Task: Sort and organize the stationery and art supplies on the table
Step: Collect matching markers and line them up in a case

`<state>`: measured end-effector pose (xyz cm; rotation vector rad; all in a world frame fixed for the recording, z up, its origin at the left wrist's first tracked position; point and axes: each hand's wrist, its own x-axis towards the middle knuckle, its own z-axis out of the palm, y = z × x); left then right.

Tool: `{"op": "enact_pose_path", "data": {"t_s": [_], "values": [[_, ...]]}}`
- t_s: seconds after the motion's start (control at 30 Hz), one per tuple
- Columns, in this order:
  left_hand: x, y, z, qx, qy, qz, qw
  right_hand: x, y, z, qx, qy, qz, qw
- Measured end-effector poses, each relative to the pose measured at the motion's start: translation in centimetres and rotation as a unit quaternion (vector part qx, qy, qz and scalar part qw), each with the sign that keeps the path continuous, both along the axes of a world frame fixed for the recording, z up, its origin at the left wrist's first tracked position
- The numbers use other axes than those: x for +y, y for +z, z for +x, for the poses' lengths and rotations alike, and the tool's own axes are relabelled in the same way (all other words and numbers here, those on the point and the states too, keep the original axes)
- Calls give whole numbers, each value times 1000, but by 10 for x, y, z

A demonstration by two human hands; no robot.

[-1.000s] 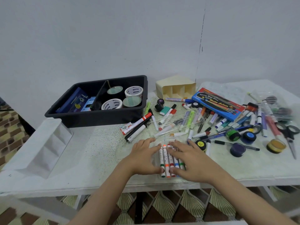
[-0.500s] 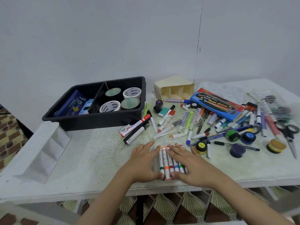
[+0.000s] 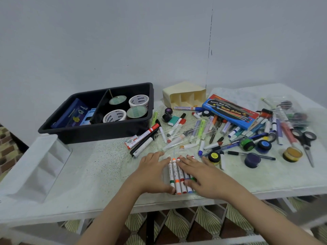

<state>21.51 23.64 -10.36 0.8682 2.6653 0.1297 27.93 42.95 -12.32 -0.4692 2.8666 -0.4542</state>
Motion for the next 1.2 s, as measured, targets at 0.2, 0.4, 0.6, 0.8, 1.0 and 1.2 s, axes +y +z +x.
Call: {"op": "enact_pose_path", "data": {"t_s": [0.2, 0.4, 0.6, 0.8, 1.0, 1.2], "values": [[0, -4, 3, -15, 4, 32, 999, 0, 1, 5, 43, -20, -7, 999], [1, -15, 6, -4, 16, 58, 998, 12, -2, 8, 57, -25, -36, 997], [9, -9, 3, -20, 28, 56, 998, 14, -3, 6, 74, -35, -45, 996], [25, 5, -3, -40, 53, -4, 998, 26, 3, 12, 121, -47, -103, 986], [54, 11, -8, 37, 54, 147, 987, 86, 19, -4, 193, -131, -108, 966], [91, -8, -30, 100, 59, 186, 976, 166, 20, -53, 191, -234, 3, 953]]}}
